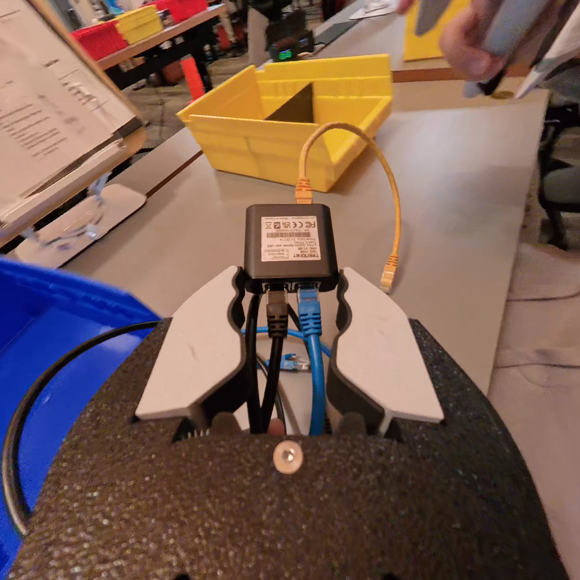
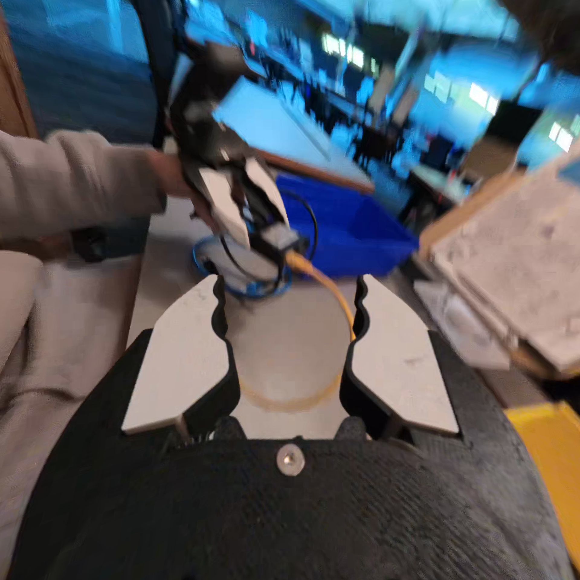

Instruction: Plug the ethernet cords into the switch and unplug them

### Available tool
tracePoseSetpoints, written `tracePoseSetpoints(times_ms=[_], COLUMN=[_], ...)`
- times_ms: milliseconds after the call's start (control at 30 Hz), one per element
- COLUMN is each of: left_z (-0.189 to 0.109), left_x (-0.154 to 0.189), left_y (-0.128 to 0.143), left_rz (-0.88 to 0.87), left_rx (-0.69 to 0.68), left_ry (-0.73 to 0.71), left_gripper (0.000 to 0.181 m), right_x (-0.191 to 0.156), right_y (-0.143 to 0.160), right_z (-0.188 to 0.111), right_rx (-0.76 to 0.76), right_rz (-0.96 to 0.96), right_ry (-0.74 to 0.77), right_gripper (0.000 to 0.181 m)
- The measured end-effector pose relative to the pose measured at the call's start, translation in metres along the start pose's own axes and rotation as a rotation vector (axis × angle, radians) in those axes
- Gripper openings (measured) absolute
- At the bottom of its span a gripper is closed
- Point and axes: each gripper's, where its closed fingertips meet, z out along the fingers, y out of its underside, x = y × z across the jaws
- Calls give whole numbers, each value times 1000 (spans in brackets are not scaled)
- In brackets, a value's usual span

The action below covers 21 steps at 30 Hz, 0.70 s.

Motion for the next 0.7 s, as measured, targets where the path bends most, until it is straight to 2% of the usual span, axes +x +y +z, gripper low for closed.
tracePoseSetpoints(times_ms=[33,100,167,267,333,400,467,533,633,700], left_z=[3,8,12,13,13,14,15,16,15,16], left_x=[9,24,38,54,62,70,74,73,77,81], left_y=[-2,-6,-8,-10,-12,-13,-13,-11,-15,-17], left_rz=[34,98,171,267,303,338,348,352,329,320], left_rx=[-1,-11,-26,-42,-36,-17,-12,-11,20,39], left_ry=[33,82,123,161,187,224,240,239,265,288], left_gripper=[56,56,56,56,56,56,56,56,56,56], right_x=[-11,-16,-21,-23,-37,-45,-57,-65,-55,-56], right_y=[-11,-4,17,29,34,33,38,46,52,63], right_z=[12,37,53,60,60,59,54,49,53,57], right_rx=[39,-4,-88,-119,-112,-56,-49,-81,-98,-146], right_rz=[-46,-120,-186,-278,-241,-217,-152,-112,-139,-172], right_ry=[-8,35,32,41,-56,-117,-220,-296,-227,-219], right_gripper=[84,92,89,69,56,64,58,75,82,80])
